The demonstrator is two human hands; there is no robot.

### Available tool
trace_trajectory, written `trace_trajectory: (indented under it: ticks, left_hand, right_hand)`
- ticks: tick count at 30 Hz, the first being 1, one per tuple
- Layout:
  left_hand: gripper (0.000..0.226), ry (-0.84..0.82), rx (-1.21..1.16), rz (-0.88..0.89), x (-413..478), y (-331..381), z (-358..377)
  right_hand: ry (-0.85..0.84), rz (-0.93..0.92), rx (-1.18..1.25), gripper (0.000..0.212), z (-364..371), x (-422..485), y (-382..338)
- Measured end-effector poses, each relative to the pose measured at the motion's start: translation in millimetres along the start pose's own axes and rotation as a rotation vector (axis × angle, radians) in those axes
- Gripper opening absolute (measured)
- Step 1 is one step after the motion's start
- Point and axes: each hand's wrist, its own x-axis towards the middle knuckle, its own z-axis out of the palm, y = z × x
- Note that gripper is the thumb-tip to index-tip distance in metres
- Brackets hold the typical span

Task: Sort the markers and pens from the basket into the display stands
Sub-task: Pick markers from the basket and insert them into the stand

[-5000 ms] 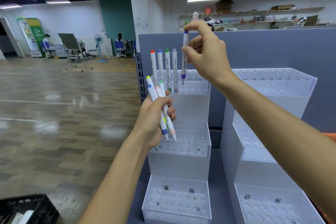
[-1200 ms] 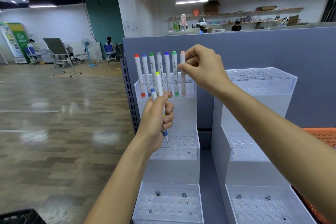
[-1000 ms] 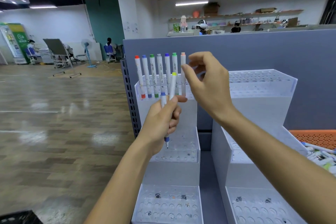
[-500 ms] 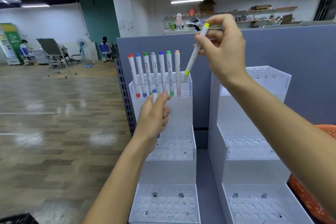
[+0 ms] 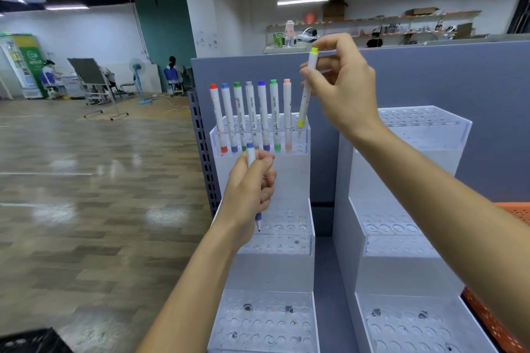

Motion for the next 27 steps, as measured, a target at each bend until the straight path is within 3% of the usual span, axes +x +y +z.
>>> trace_trajectory:
  ticks: [8,10,14,20,23,27]
  left_hand:
    - [0.014,-0.001,-0.038,0.025,3.8,-5.5,-1.7]
    - [0.003,-0.005,-0.027,0.040,3.6,-7.0,-1.7]
    - [0.019,0.023,0.032,0.054,3.1,-7.3,-2.1]
    - [0.020,0.048,0.026,0.058,4.3,-9.8,-3.7]
    - [0.012,0.053,0.012,0.052,4.9,-10.8,-4.5]
    - [0.019,0.045,0.028,0.037,5.0,-10.5,-2.2]
  right_hand:
    - [-0.049,-0.058,-0.097,0.024,3.0,3.2,-9.2]
    - [-0.045,-0.049,-0.106,0.025,3.9,4.2,-9.0]
    - [-0.040,-0.020,-0.098,0.025,2.8,5.2,-6.0]
    - [-0.288,0.091,-0.074,0.028,3.6,-1.1,0.9]
    - [-0.281,0.128,-0.059,0.025,2.6,-9.2,5.3]
    - [-0.258,0.136,-0.048,0.027,1.8,-14.3,6.9]
